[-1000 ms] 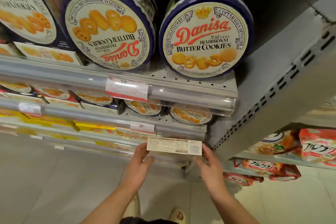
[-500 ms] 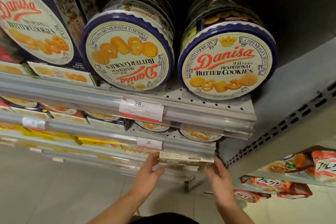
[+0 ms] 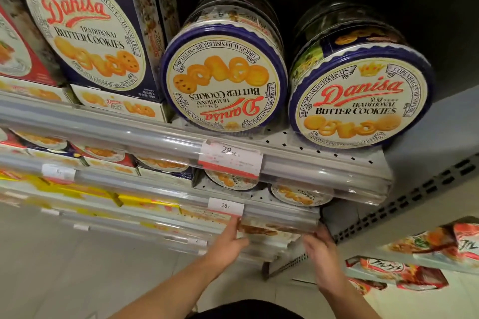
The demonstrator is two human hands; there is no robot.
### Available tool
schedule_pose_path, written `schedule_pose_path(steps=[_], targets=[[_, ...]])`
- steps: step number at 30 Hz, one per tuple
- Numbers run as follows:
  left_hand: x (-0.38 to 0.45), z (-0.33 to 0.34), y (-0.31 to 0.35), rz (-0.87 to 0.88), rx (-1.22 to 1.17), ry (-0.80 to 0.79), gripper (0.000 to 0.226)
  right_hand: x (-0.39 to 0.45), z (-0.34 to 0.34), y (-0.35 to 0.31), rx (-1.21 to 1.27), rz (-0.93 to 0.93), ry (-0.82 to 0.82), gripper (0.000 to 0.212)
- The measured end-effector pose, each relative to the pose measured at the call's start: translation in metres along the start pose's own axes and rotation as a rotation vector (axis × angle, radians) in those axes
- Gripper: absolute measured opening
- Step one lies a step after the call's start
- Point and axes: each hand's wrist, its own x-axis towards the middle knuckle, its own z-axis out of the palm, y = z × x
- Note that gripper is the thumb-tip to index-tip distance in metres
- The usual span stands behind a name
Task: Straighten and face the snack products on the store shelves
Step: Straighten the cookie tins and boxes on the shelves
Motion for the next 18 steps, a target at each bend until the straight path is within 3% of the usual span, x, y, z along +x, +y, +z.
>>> schedule_pose_path(steps=[5,18], targets=[[0.003,-0.001,0.002,0.05,0.088,0.033,0.053,0.002,-0.001,-0.01,0.037,0.033,-0.017,0.051],[0.005,-0.004,-0.003,0.001,0.012,0.009,0.053,0.002,-0.006,-0.002,-0.022,-0.003,-0.057,0.078]])
